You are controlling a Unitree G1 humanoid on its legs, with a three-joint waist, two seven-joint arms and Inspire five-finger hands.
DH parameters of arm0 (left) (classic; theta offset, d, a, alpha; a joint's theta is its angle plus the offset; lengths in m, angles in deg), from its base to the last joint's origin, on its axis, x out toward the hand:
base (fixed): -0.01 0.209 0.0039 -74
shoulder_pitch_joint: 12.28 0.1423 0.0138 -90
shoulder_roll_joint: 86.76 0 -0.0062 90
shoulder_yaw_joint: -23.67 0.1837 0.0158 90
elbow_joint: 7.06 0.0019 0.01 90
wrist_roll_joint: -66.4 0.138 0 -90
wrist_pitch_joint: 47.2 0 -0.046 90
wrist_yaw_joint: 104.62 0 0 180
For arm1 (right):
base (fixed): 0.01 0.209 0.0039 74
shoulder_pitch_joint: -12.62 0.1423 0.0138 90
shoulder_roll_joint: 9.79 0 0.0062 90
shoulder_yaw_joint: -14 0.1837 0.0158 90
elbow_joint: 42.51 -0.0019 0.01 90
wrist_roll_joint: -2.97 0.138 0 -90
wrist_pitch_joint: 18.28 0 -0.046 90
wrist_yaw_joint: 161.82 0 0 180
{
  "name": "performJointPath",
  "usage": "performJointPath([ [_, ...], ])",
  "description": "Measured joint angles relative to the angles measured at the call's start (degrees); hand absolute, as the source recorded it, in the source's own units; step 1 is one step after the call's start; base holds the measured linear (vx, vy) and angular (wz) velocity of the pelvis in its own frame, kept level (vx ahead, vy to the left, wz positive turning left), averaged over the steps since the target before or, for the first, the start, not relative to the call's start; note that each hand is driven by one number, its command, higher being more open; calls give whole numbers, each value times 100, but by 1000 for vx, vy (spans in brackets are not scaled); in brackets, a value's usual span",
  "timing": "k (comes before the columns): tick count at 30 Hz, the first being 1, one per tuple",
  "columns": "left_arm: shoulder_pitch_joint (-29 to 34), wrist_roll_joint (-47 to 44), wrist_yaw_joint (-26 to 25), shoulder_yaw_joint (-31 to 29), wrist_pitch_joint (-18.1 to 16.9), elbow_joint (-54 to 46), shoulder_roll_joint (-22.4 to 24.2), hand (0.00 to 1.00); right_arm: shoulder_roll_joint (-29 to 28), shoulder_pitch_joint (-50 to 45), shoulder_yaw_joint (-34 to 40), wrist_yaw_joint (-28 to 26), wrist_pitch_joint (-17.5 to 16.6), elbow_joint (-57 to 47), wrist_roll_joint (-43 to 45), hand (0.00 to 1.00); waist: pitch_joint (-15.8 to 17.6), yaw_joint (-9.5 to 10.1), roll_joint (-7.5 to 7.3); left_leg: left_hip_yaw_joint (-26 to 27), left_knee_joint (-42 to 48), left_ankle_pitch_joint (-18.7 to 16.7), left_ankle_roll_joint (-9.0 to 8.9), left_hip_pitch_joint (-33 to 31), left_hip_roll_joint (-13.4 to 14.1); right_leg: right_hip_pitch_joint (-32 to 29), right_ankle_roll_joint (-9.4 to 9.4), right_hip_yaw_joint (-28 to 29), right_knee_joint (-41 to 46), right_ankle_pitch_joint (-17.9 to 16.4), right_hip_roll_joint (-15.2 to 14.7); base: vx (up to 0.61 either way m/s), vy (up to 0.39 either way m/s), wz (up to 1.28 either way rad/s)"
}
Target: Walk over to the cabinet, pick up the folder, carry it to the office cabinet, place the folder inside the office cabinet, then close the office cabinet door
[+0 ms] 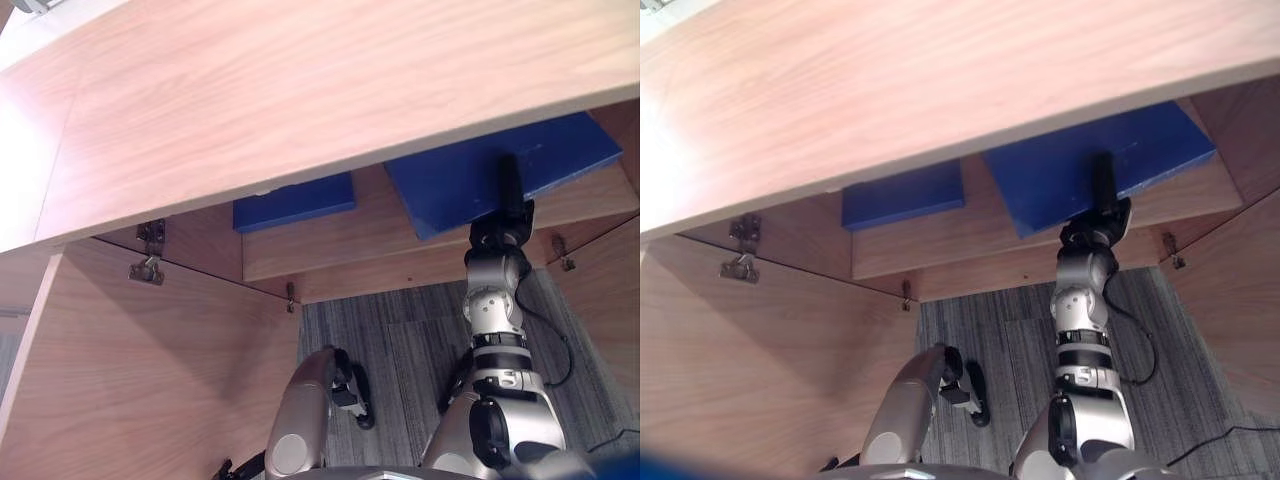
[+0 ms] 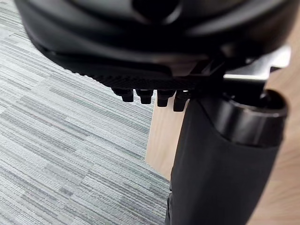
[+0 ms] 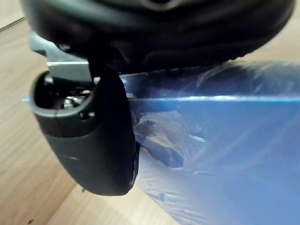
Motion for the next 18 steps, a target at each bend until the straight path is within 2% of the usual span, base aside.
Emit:
performJointPath([
  [3,-77,-3,6,263,1,-3,-1,100,242,542,31,108,31,326,22,0,70,17,86,-10,116,1,2,-169,-7,-176,-11,39,117,-4,-40,-4,0,6],
  [4,-81,-2,8,319,-2,-8,-1,100,281,632,37,109,31,359,23,100,77,17,102,-13,127,2,2,-195,-7,-196,-12,39,125,-3,-42,4,-6,4],
  [11,-112,-15,38,688,-36,-19,-7,100,676,1577,218,102,198,890,11,100,114,29,170,-24,142,9,8,-270,-10,-246,-17,11,139,-1,-68,30,-18,2],
  [18,-155,-52,150,736,-83,-76,-21,100,792,1823,160,-116,524,1492,2,100,134,46,214,-38,9,50,4,-174,-42,-130,-17,-61,57,0,-94,36,-39,3],
])
